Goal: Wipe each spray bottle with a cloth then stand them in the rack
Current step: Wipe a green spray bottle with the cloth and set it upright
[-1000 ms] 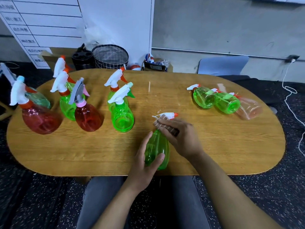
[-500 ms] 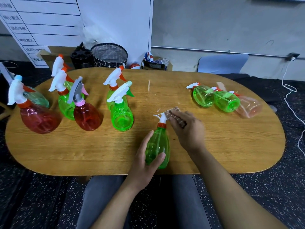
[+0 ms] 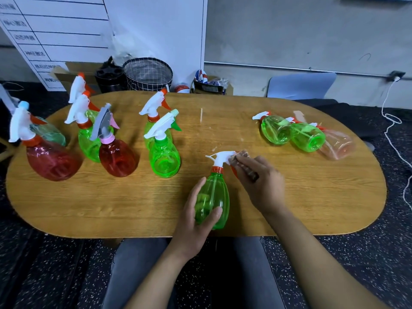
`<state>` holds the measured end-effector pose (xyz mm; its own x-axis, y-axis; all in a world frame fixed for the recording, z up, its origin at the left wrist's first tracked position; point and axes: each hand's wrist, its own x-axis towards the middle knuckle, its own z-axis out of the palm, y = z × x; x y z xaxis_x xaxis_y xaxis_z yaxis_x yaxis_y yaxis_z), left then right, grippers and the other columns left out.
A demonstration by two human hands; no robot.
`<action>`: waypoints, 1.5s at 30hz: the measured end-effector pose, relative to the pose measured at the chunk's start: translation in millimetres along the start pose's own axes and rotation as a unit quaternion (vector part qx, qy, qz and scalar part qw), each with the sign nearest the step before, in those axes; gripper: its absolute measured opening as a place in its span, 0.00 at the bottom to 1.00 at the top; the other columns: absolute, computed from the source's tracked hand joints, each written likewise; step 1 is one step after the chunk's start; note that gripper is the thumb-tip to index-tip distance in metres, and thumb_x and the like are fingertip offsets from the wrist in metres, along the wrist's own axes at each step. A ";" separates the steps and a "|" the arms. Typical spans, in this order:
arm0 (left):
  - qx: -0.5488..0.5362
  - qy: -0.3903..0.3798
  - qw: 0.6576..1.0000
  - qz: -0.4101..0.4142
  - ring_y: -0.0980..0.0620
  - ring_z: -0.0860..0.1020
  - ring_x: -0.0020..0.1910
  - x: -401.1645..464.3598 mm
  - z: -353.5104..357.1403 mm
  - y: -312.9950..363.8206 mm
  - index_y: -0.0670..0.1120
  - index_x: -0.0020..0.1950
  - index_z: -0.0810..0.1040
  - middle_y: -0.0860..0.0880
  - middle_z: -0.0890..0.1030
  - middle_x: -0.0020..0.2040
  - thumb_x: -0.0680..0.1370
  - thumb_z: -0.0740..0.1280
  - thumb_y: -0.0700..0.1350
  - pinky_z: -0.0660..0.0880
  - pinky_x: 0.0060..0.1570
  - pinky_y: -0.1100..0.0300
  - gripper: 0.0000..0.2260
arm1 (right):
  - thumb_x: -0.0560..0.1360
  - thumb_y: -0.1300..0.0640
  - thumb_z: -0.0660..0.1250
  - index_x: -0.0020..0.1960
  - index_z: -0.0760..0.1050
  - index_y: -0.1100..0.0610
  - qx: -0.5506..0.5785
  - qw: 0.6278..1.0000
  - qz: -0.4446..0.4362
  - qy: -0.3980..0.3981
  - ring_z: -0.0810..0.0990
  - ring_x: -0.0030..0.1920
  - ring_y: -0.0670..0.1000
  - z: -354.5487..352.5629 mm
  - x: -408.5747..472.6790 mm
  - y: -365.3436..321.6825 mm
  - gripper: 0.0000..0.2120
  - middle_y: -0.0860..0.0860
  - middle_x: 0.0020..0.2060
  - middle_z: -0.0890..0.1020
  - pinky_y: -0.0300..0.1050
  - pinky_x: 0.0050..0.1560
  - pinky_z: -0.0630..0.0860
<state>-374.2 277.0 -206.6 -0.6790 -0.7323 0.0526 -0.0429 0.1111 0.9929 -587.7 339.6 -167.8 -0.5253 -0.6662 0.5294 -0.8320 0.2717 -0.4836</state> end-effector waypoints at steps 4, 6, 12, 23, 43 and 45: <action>0.015 -0.001 1.000 0.000 0.58 0.68 0.79 0.1 -0.3 2.2 0.64 0.82 0.63 0.60 0.69 0.80 0.78 0.72 0.62 0.66 0.80 0.48 0.34 | 0.77 0.50 0.77 0.60 0.86 0.48 0.010 1.000 -0.010 -0.019 0.84 0.37 0.51 -4.3 -24.0 14.4 0.12 0.46 0.46 0.83 0.38 0.36 0.72; 0.011 -0.003 1.000 0.000 0.58 0.68 0.79 -0.3 -0.6 2.0 0.65 0.82 0.63 0.59 0.70 0.80 0.78 0.72 0.62 0.66 0.80 0.47 0.34 | 0.77 0.51 0.76 0.59 0.87 0.50 0.012 1.000 -0.007 0.006 0.82 0.36 0.50 -8.9 -22.5 13.4 0.11 0.46 0.44 0.82 0.39 0.34 0.71; 0.001 -0.001 1.000 -0.005 0.56 0.72 0.77 0.1 1.2 1.0 0.62 0.82 0.64 0.56 0.72 0.79 0.77 0.73 0.60 0.69 0.78 0.51 0.35 | 0.79 0.46 0.72 0.62 0.85 0.49 0.020 0.999 0.014 0.026 0.81 0.39 0.47 -3.2 -0.6 -3.3 0.14 0.45 0.46 0.82 0.40 0.35 0.73; 0.014 -0.004 1.000 0.000 0.55 0.70 0.79 0.1 0.6 0.1 0.64 0.82 0.63 0.58 0.71 0.80 0.77 0.72 0.62 0.67 0.79 0.45 0.35 | 0.79 0.46 0.72 0.60 0.86 0.50 0.037 0.999 0.018 0.019 0.77 0.37 0.44 -25.8 -12.5 14.6 0.13 0.44 0.41 0.79 0.41 0.35 0.73; 0.019 -0.003 1.000 0.007 0.56 0.69 0.79 -2.8 0.5 -1.5 0.67 0.81 0.63 0.59 0.70 0.80 0.76 0.73 0.64 0.66 0.80 0.45 0.36 | 0.80 0.47 0.73 0.62 0.85 0.46 0.031 0.995 0.095 0.004 0.85 0.50 0.53 -21.3 29.3 3.6 0.12 0.49 0.52 0.87 0.52 0.48 0.82; 0.042 -0.006 0.999 0.015 0.59 0.67 0.80 -4.8 1.5 -1.0 0.68 0.81 0.62 0.63 0.69 0.80 0.76 0.73 0.65 0.64 0.80 0.52 0.35 | 0.81 0.44 0.70 0.62 0.85 0.46 0.050 0.997 0.063 -0.003 0.85 0.51 0.53 -25.7 34.6 -8.4 0.13 0.49 0.52 0.87 0.53 0.47 0.82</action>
<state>-372.0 281.4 -208.0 -0.6899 -0.7195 0.0802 -0.0833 0.1890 0.9784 -603.5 332.2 -127.5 -0.6235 -0.6353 0.4557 -0.7373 0.2837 -0.6131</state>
